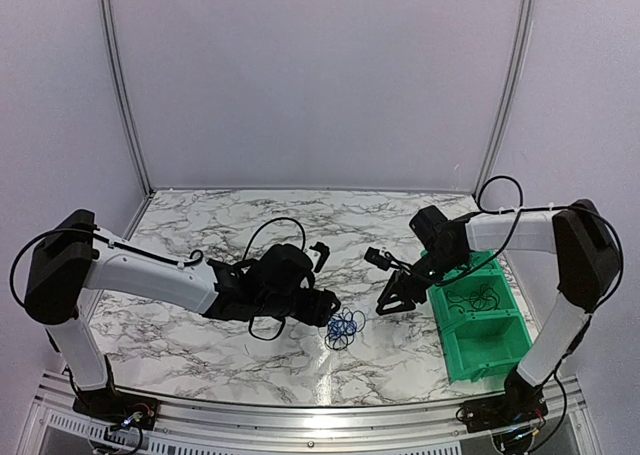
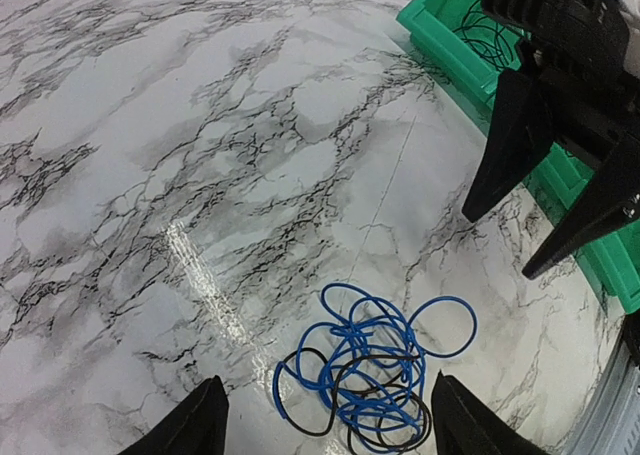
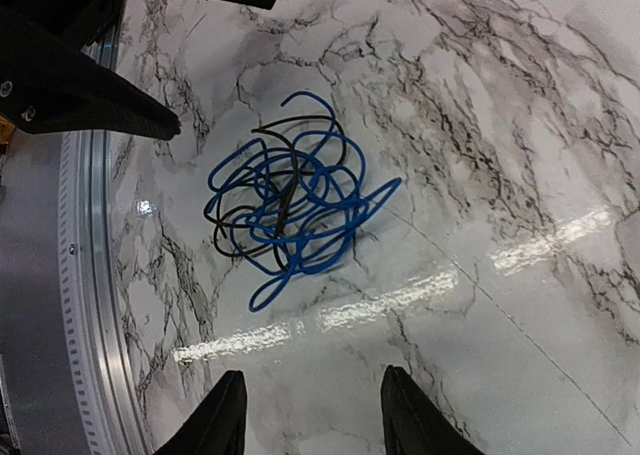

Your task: Untangle the cables

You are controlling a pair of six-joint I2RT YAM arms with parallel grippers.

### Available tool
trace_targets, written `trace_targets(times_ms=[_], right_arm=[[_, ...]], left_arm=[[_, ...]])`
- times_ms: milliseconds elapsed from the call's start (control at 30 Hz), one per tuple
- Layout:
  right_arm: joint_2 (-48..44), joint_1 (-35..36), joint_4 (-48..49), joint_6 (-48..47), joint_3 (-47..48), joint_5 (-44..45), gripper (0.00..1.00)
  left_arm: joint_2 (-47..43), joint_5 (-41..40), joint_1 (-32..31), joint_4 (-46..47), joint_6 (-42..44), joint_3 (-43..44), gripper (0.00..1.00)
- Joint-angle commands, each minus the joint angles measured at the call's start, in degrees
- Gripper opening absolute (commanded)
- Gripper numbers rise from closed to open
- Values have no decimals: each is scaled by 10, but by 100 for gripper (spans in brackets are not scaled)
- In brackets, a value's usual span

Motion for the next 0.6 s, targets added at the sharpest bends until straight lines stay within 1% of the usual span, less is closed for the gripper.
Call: trace_targets(times_ms=[0, 100, 200, 367, 500, 533, 567], right_arm=[[32, 30, 23, 23, 30, -28, 48], [52, 49, 31, 29, 31, -22, 49], [70, 65, 35, 29, 33, -17, 49], [84, 72, 42, 33, 40, -18, 48], [85, 72, 47, 38, 47, -24, 42], [86, 72, 48, 38, 49, -29, 40], [87, 72, 50, 39, 50, -32, 36]], left_arm=[[8, -33, 1, 1, -51, -1, 72], [0, -49, 1, 4, -68, -19, 72], [-9, -43, 1, 15, -72, -33, 72], [-4, -39, 1, 22, -75, -40, 72], [6, -29, 1, 31, -74, -37, 71], [8, -25, 1, 32, -73, -35, 71], [11, -21, 1, 33, -70, -32, 70]])
